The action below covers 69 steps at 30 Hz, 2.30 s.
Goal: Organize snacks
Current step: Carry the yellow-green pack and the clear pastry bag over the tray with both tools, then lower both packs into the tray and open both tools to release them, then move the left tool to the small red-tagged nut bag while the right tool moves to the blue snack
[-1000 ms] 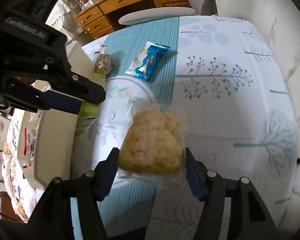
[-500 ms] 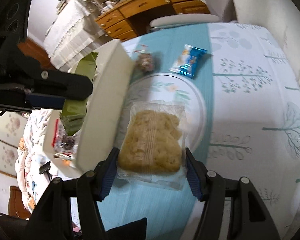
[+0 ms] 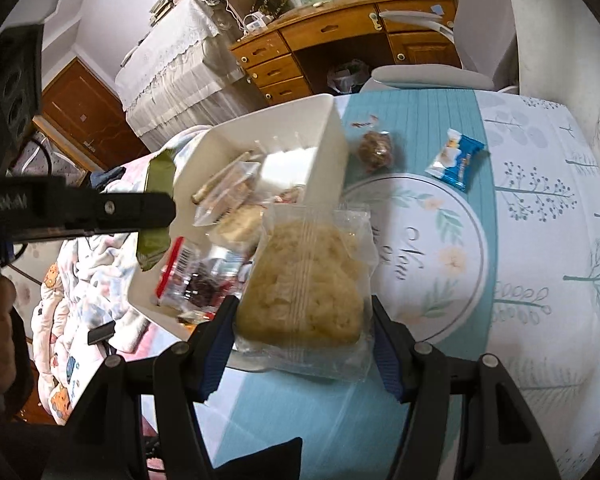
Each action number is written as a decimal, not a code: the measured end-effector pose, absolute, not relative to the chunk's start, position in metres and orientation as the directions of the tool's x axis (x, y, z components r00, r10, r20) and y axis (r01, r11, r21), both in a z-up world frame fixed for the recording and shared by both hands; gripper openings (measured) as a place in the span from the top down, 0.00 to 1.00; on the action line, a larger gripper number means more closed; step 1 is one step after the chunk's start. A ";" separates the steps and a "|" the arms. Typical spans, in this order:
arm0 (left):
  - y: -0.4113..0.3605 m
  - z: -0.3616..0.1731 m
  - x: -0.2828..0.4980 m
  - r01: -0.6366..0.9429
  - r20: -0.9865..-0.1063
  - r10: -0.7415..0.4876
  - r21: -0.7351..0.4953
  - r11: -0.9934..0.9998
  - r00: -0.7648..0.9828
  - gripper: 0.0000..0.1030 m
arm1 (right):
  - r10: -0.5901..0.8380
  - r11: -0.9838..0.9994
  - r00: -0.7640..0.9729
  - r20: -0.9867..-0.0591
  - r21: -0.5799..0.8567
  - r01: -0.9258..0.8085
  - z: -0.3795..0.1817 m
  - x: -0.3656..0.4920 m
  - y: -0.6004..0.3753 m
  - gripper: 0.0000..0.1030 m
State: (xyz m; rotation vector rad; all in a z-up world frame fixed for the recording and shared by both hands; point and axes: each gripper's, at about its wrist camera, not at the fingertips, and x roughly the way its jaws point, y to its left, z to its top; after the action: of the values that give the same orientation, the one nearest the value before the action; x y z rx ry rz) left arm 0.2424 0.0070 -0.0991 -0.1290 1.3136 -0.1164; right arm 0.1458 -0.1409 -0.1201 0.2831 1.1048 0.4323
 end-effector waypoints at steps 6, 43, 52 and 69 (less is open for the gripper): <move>0.048 -0.103 0.232 0.020 -0.954 -0.165 -0.166 0.986 0.251 0.65 | 0.448 0.893 0.403 -0.798 0.418 -0.166 -0.111 0.136 -0.109 0.39; 0.132 -0.115 0.253 0.260 -0.952 -0.164 -0.094 0.961 0.260 0.29 | 0.347 0.888 0.500 -0.794 0.449 0.096 -0.113 0.147 -0.035 0.29; 0.093 -0.082 0.274 0.365 -0.953 -0.193 -0.099 0.926 0.232 0.28 | 0.286 0.892 0.520 -0.805 0.422 0.161 -0.104 0.162 -0.086 0.26; -0.038 -0.085 0.347 0.612 -0.967 -0.093 0.075 0.787 0.238 0.23 | 0.274 0.857 0.529 -0.803 0.453 0.244 -0.123 0.238 -0.202 0.26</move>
State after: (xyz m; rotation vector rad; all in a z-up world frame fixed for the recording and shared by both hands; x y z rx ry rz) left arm 0.3468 -0.0375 -0.0850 0.4956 1.2467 -0.5110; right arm 0.2380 -0.2020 -0.1231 0.5656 1.0283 0.0189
